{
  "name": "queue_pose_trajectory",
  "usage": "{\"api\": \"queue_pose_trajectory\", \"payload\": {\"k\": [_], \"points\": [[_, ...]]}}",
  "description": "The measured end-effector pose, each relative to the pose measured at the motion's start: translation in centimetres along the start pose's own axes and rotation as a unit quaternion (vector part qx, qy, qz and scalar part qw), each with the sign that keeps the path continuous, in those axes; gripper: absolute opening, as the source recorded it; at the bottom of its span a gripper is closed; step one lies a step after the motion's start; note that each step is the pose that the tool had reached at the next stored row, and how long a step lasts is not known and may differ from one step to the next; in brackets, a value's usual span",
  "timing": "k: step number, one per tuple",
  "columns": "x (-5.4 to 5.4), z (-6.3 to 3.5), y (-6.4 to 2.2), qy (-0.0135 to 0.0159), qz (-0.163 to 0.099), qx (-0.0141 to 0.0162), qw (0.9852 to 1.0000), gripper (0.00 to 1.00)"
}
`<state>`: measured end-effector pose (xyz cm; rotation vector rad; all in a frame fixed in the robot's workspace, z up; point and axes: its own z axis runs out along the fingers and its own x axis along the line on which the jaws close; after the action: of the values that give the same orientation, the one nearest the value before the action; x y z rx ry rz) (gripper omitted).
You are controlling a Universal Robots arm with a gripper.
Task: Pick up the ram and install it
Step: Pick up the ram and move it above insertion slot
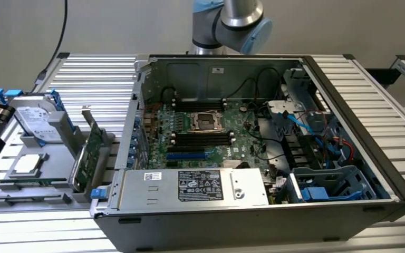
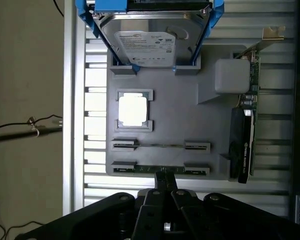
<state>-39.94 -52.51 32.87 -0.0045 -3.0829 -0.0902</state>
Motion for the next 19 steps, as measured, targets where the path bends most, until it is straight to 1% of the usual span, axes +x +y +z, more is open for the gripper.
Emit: {"api": "queue_pose_trajectory", "payload": {"k": [2, 3, 5, 6, 8, 10, 13, 15, 17, 19], "points": [[-0.04, 0.00, -0.01, 0.0002, 0.000, -0.0002, 1.0000, 0.11], [-0.09, 0.00, -0.01, 0.0003, -0.002, -0.0008, 1.0000, 0.11], [-0.18, 0.00, -0.01, 0.0006, -0.009, -0.0031, 1.0000, 0.11], [-0.20, 0.00, -0.01, 0.0007, -0.014, -0.0034, 0.9999, 0.11], [-0.21, 0.02, -0.01, 0.0012, -0.031, -0.0028, 0.9995, 0.11], [-0.22, 0.06, -0.02, 0.0019, -0.049, -0.0016, 0.9988, 0.11], [-0.23, 0.14, -0.02, 0.0027, -0.076, -0.0001, 0.9971, 0.11], [-0.23, 0.19, -0.02, 0.0031, -0.094, 0.0010, 0.9955, 0.11], [-0.23, 0.24, -0.03, 0.0033, -0.112, 0.0022, 0.9937, 0.11], [-0.24, 0.33, -0.03, 0.0029, -0.130, 0.0032, 0.9915, 0.11]]}}
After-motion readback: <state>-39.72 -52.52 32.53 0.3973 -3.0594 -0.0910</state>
